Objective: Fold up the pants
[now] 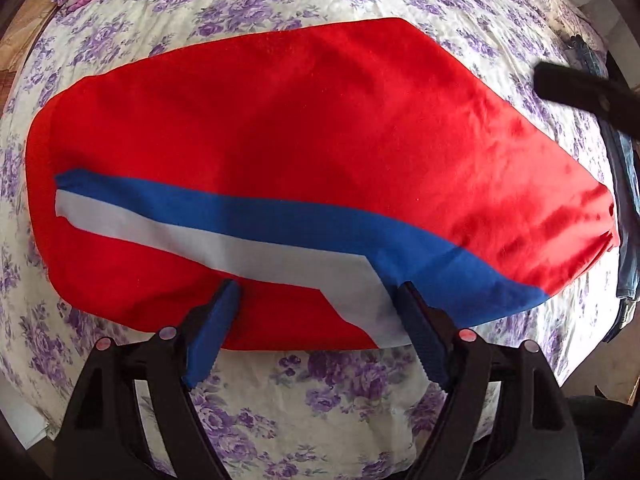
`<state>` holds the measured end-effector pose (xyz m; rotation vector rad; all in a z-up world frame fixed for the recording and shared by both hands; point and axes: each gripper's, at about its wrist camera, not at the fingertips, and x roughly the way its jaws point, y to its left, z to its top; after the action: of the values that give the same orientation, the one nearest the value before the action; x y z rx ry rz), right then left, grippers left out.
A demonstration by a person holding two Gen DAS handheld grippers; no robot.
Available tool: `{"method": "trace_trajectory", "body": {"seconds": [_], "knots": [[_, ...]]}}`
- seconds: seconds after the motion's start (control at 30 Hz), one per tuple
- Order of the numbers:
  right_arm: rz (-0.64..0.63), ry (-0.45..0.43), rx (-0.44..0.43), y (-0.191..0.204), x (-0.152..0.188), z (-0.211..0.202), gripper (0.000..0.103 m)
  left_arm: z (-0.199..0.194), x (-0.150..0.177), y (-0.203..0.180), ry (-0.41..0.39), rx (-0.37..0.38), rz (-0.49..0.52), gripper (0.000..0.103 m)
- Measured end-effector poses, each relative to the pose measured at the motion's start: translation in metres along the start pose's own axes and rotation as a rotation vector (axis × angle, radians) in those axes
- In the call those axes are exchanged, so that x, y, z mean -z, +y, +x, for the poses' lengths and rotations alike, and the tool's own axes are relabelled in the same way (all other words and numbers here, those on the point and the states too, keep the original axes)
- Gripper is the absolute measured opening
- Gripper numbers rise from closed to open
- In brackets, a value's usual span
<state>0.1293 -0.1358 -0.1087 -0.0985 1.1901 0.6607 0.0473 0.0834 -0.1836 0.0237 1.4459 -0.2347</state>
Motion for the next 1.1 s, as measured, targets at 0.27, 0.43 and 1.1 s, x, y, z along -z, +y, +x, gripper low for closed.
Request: {"method": "trace_trajectory", "body": {"seconds": [0.27, 0.43, 1.1], "knots": [[-0.119, 0.175, -0.117, -0.009, -0.051, 0.068, 0.05, -0.006, 0.006, 0.013, -0.03, 0.027, -0.067, 0.078], [-0.128, 0.155, -0.17, -0.009, -0.05, 0.068, 0.008, -0.006, 0.006, 0.024, -0.02, 0.051, -0.108, 0.079], [-0.064, -0.065, 0.036, -0.017, -0.025, -0.059, 0.056, -0.032, -0.043, 0.024, -0.019, 0.101, -0.114, 0.074]]}}
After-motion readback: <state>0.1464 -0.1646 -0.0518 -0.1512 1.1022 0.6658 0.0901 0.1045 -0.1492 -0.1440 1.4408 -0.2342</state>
